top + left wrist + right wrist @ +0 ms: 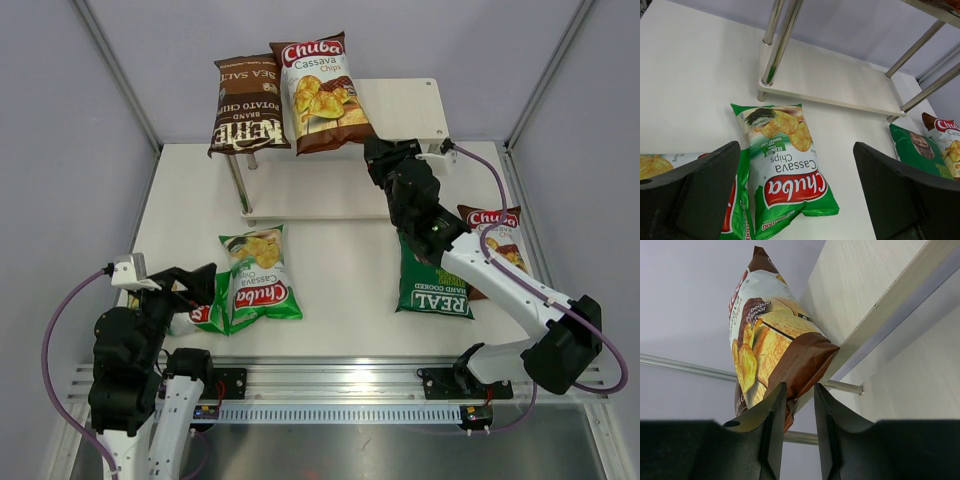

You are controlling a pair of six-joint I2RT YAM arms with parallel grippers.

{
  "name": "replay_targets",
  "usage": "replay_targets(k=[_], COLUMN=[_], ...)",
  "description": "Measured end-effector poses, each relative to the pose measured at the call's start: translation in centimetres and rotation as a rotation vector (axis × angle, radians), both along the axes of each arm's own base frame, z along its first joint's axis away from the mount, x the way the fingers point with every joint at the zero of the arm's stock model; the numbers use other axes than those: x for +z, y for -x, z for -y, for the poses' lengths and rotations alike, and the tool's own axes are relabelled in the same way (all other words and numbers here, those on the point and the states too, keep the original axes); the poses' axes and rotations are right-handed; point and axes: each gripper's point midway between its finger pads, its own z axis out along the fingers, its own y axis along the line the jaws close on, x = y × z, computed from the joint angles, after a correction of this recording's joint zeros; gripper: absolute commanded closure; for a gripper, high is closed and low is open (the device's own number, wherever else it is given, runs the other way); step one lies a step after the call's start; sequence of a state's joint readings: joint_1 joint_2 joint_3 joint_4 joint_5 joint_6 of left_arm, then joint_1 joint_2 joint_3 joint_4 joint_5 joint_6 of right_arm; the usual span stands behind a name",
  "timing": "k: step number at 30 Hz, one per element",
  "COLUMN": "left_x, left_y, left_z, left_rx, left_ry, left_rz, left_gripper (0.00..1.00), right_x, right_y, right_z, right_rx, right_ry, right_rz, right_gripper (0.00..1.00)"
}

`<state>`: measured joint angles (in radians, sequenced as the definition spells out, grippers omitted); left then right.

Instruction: Place and organize the chips bags onto the shelf

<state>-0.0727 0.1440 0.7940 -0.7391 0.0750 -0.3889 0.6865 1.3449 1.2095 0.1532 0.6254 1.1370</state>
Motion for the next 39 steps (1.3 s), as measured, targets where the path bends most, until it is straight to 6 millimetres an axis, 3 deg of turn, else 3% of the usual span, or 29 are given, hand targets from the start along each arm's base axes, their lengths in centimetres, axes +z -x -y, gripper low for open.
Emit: replay_targets(k=[6, 14, 18, 22, 24, 28, 31, 34, 36, 39], left_x=[0.0, 0.0, 0.0, 0.1, -0.1, -1.9, -3.8, -5.4, -6.0, -6.8], left_y=[0.0, 0.0, 0.0, 0.0, -0.5, -2.3, -3.4, -3.5, -3.1, -2.1], left_z=[0.0, 0.0, 0.1, 1.5, 2.5, 4.5, 5.5, 6.9, 8.4, 11.1], left_rx=[0.0, 0.0, -0.007, -0.088, -0.151, -0.261, -0.313, -0.377, -0.44, -0.529], left_ry=[0.0, 0.0, 0.0, -0.003, -0.005, 0.009, 0.022, 0.024, 0.011, -0.03], left_rz=[0.0, 0.0, 0.0, -0.002, -0.023, -0.15, -0.257, -0.335, -0.367, -0.399], left_gripper=[0.01, 0.01, 0.01, 0.01, 0.01, 0.01, 0.01, 0.01, 0.01, 0.01], right_x=[0.2, 1.0, 1.5, 1.3, 1.9, 2.6, 0.9, -2.6, -5.1, -10.4], right_y=[0.5, 0.5, 0.2, 1.6, 2.6, 5.3, 7.9, 10.3, 10.6, 9.3], right_z=[0.3, 2.4, 4.0, 5.4, 7.3, 13.7, 19.0, 21.2, 22.2, 24.4], right_rx=[0.005, -0.042, -0.069, -0.018, 0.0, -0.035, -0.111, -0.11, -0.097, -0.075], right_ry=[-0.002, 0.104, 0.204, 0.414, 0.536, 0.681, 0.732, 0.768, 0.781, 0.772], right_rz=[0.006, 0.016, 0.018, -0.001, -0.023, -0.08, -0.168, -0.263, -0.339, -0.502], right_gripper=[0.66, 0.66, 0.53, 0.37, 0.27, 0.19, 0.11, 0.08, 0.06, 0.0])
